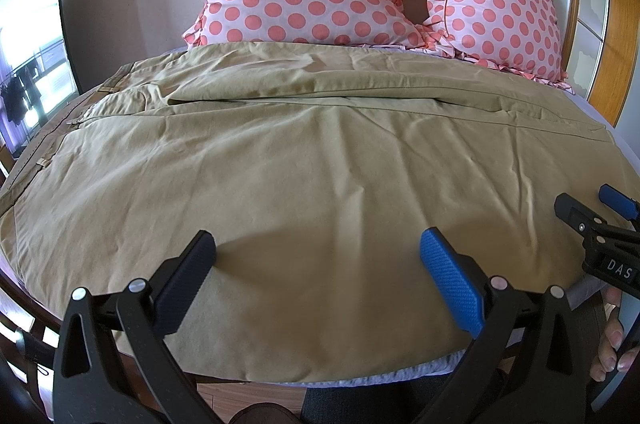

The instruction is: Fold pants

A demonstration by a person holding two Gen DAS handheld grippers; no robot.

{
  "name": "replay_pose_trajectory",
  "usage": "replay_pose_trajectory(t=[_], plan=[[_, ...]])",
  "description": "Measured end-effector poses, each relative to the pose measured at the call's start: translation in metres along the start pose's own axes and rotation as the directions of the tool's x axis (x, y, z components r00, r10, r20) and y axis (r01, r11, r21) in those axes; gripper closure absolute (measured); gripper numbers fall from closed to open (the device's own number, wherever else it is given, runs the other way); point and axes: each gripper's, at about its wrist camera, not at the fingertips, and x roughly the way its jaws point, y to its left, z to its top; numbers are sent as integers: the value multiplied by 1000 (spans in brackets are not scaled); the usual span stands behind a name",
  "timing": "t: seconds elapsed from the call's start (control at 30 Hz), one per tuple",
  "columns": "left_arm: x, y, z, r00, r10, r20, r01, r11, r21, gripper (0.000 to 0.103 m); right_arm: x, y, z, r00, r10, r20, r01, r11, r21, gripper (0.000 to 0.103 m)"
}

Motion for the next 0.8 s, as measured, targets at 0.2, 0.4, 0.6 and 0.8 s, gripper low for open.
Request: replay_pose_trajectory(t=[0.2,0.4,0.6,0.8], plan=[[0,0,0,1000,0,0,0,1000,0,2,0,0,0,1000,0,1,0,1000,0,1],[0,0,0,1000,0,0,0,1000,0,2,0,0,0,1000,0,0,0,1000,0,1],[0,0,0,1000,0,0,0,1000,0,2,1,2,-2,1000,0,1,0,1000,0,1],[0,1,1,1000,-11,-5,11,1000,8,2,2,-7,9,997,52,-59,-51,999,4,1]])
